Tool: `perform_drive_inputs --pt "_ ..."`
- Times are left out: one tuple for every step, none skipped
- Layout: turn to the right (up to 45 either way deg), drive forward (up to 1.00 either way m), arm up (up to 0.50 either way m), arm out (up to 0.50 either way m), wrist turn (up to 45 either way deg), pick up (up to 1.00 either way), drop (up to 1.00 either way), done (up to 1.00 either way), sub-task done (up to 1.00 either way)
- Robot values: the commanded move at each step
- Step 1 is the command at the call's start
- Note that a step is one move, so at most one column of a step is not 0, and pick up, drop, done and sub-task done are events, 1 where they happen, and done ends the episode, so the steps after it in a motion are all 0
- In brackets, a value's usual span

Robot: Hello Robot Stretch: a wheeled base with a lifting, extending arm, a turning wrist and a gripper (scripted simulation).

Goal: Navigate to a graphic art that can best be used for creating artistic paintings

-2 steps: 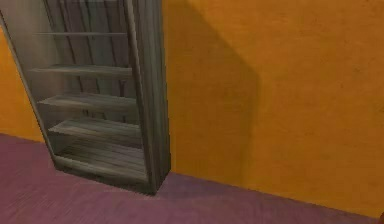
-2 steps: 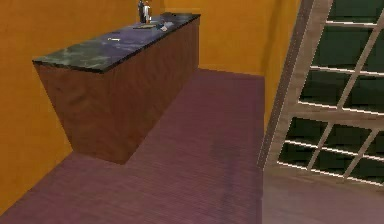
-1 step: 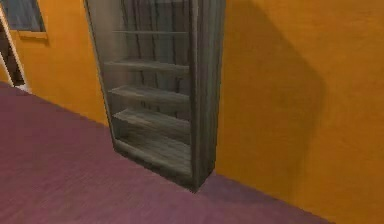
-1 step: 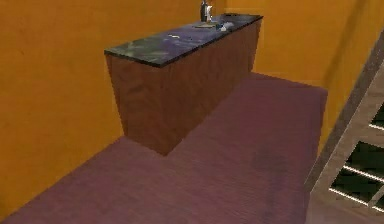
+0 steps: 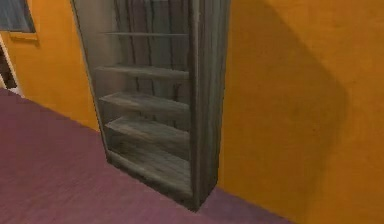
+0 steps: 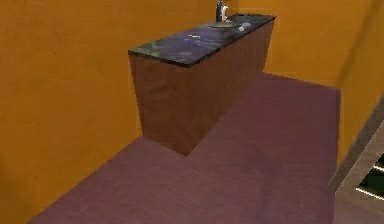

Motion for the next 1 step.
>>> perform_drive_inputs --pt "24.0 0.0 0.0 0.0 0.0 0.0 0.0 0.0 0.0"
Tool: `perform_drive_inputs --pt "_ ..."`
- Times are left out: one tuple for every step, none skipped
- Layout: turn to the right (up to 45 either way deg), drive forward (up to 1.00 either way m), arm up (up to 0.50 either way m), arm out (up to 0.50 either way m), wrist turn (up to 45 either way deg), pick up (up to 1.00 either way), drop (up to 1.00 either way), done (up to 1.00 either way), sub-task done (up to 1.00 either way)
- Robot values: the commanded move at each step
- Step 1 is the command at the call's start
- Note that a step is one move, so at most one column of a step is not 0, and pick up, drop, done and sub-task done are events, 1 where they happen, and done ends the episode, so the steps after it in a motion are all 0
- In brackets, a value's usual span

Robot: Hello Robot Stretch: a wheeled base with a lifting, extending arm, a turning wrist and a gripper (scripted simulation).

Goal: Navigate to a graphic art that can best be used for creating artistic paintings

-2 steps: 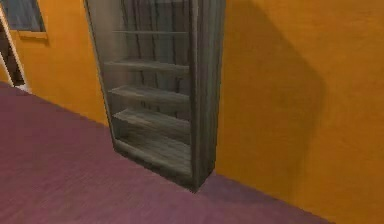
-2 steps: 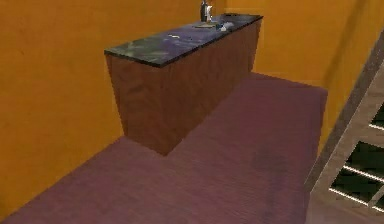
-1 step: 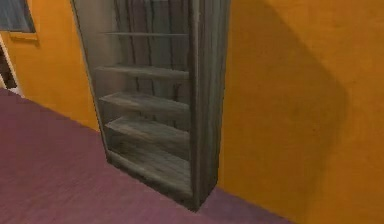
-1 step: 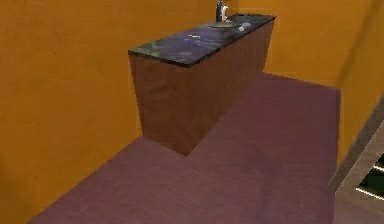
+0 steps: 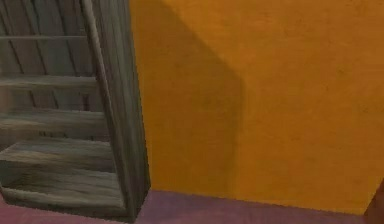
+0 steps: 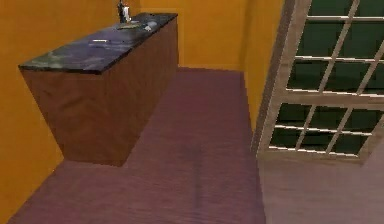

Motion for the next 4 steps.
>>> perform_drive_inputs --pt "0.0 0.4 0.0 0.0 0.0 0.0 0.0 0.0 0.0" --pt "-45.0 0.0 0.0 0.0 0.0 0.0 0.0 0.0 0.0" --pt "-36.0 0.0 0.0 0.0 0.0 0.0 0.0 0.0 0.0" --pt "0.0 1.0 0.0 0.0 0.0 0.0 0.0 0.0 0.0"
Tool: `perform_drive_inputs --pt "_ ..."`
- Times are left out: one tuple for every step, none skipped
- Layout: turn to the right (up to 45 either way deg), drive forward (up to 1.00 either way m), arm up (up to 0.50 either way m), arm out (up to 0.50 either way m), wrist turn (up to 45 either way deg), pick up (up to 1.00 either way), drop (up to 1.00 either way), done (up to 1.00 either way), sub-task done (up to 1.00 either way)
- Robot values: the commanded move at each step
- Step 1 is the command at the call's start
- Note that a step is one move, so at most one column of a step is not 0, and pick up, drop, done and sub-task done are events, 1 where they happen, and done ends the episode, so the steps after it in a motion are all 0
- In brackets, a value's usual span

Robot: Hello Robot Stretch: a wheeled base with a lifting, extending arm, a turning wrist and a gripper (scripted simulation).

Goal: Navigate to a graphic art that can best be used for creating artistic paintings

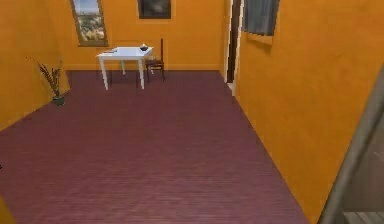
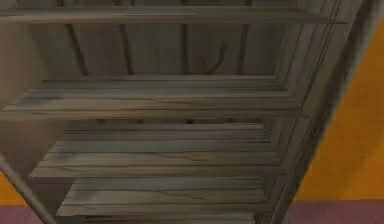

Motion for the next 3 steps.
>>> perform_drive_inputs --pt "0.0 0.75 0.0 0.0 0.0 0.0 0.0 0.0 0.0" --pt "6.0 0.0 0.0 0.0 0.0 0.0 0.0 0.0 0.0" --pt "0.0 1.0 0.0 0.0 0.0 0.0 0.0 0.0 0.0"
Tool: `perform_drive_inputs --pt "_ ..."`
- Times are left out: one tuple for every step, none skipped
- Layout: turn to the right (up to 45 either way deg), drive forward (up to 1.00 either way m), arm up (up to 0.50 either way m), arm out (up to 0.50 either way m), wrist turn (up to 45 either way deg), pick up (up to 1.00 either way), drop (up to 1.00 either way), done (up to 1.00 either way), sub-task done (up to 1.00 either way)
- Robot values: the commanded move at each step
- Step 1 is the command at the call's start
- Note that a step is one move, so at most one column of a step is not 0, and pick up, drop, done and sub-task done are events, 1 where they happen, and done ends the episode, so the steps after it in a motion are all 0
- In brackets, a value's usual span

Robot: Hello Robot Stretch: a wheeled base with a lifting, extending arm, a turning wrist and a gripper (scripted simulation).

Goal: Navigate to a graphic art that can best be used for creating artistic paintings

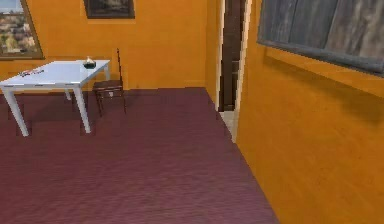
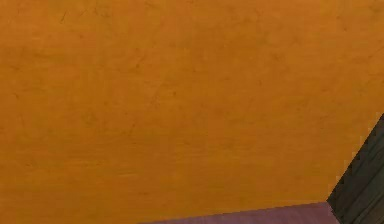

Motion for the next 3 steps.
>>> perform_drive_inputs --pt "3.0 0.0 0.0 0.0 0.0 0.0 0.0 0.0 0.0" --pt "0.0 1.0 0.0 0.0 0.0 0.0 0.0 0.0 0.0" --pt "0.0 0.75 0.0 0.0 0.0 0.0 0.0 0.0 0.0"
